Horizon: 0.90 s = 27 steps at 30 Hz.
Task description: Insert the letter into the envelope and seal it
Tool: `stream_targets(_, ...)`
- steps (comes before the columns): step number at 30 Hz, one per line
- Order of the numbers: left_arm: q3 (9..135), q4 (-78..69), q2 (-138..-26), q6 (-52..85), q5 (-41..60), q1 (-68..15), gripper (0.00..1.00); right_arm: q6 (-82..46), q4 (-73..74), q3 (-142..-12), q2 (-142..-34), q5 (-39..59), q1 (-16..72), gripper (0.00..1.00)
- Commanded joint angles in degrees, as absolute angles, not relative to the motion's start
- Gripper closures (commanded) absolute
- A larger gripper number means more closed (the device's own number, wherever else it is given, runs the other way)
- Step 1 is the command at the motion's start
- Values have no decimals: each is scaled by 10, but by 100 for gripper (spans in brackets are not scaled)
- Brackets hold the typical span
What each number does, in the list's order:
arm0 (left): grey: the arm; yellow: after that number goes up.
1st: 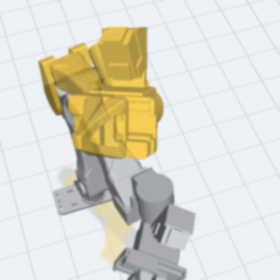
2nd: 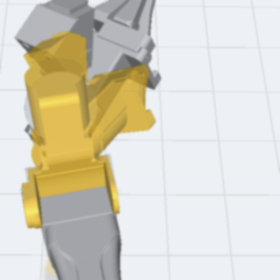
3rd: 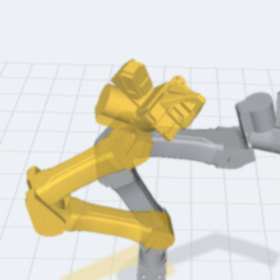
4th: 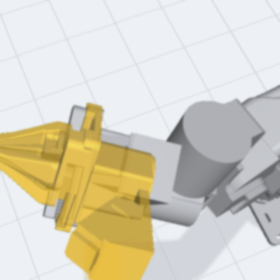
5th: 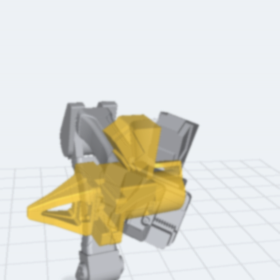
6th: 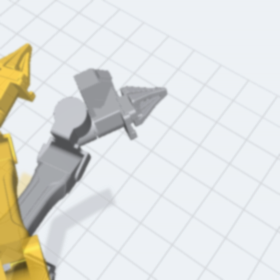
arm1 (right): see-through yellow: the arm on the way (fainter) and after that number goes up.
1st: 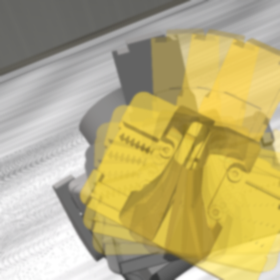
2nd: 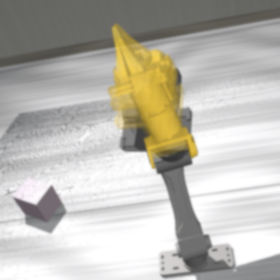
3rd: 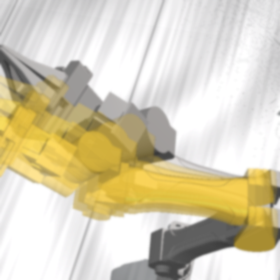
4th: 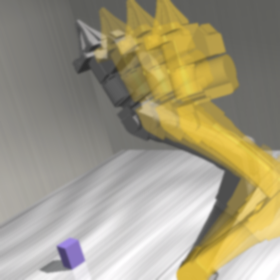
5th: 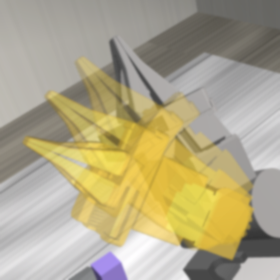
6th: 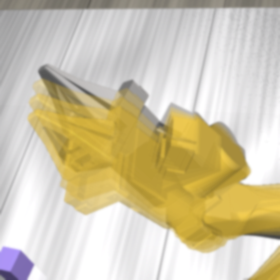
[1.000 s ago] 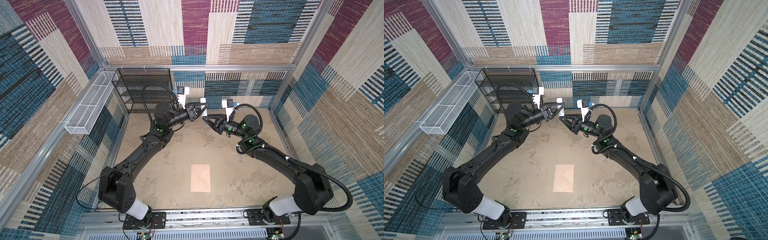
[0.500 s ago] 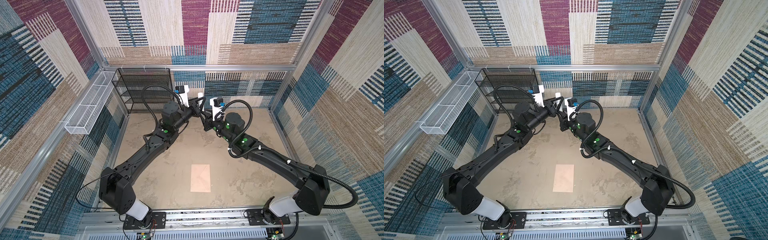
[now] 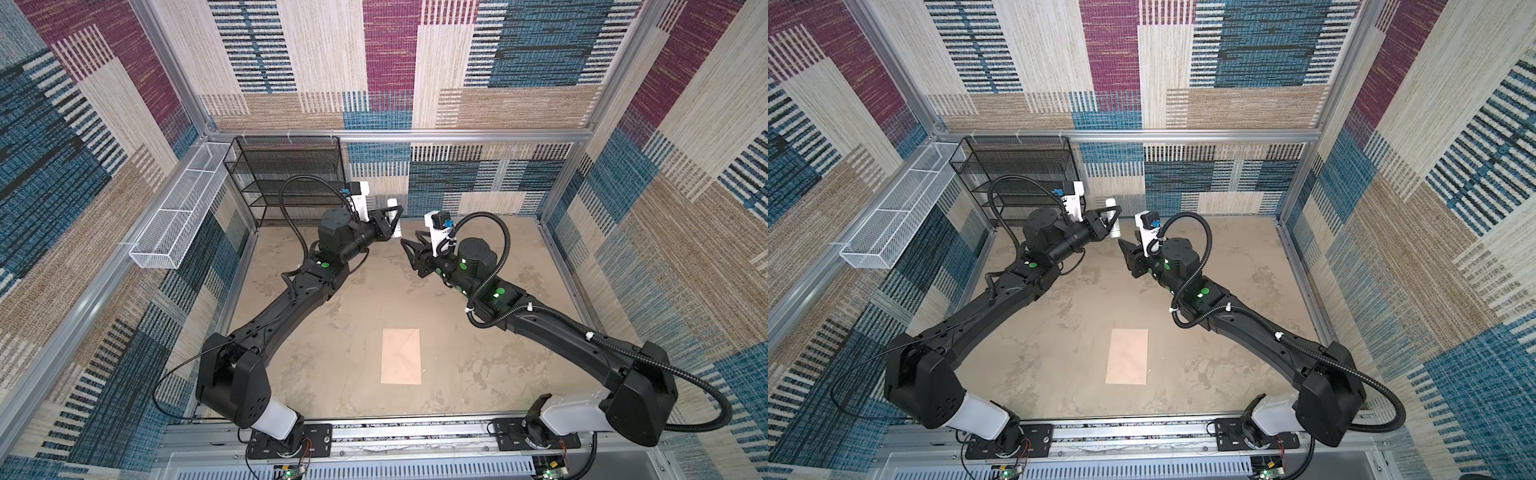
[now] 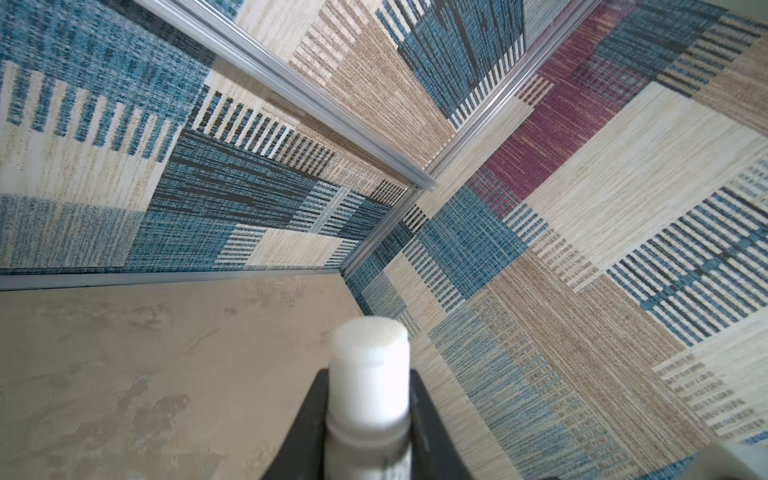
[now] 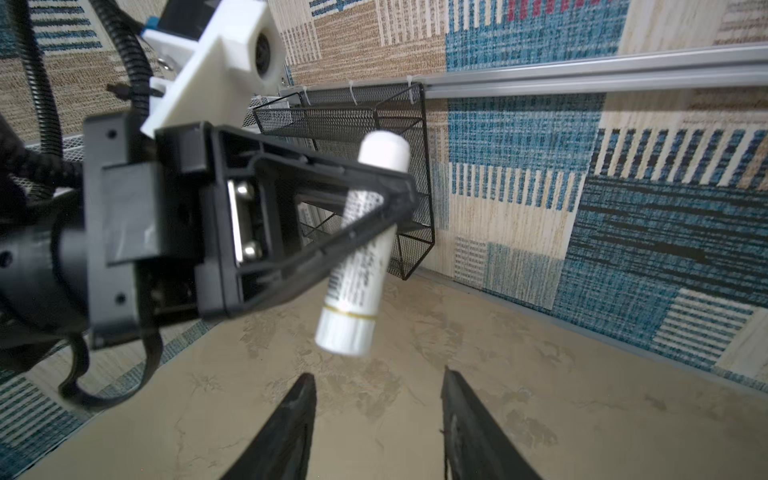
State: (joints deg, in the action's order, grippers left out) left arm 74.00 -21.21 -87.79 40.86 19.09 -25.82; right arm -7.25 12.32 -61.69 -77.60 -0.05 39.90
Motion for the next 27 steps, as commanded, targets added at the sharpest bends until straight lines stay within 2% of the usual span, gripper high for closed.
stream_targets(1, 737, -309, -876, 471, 260, -243, 100, -147, 206, -582, -756, 143, 371, 48)
stream_targets(6, 726, -437, -901, 543, 349, -231, 100, -248, 318, -554, -765, 301, 325, 49)
stream_targets(11, 712, -550, -924, 605, 392, -231, 100, -364, 448, -549, -796, 375, 302, 51)
stream_targets(16, 712, -575, -929, 611, 413, -232, 100, -424, 501, -571, -835, 414, 299, 52)
stream_targets(23, 715, -604, -940, 631, 423, -237, 100, -455, 534, -583, -860, 406, 297, 53)
stream_targets(27, 716, -609, -944, 632, 427, -242, 100, -464, 543, -599, -877, 417, 297, 57)
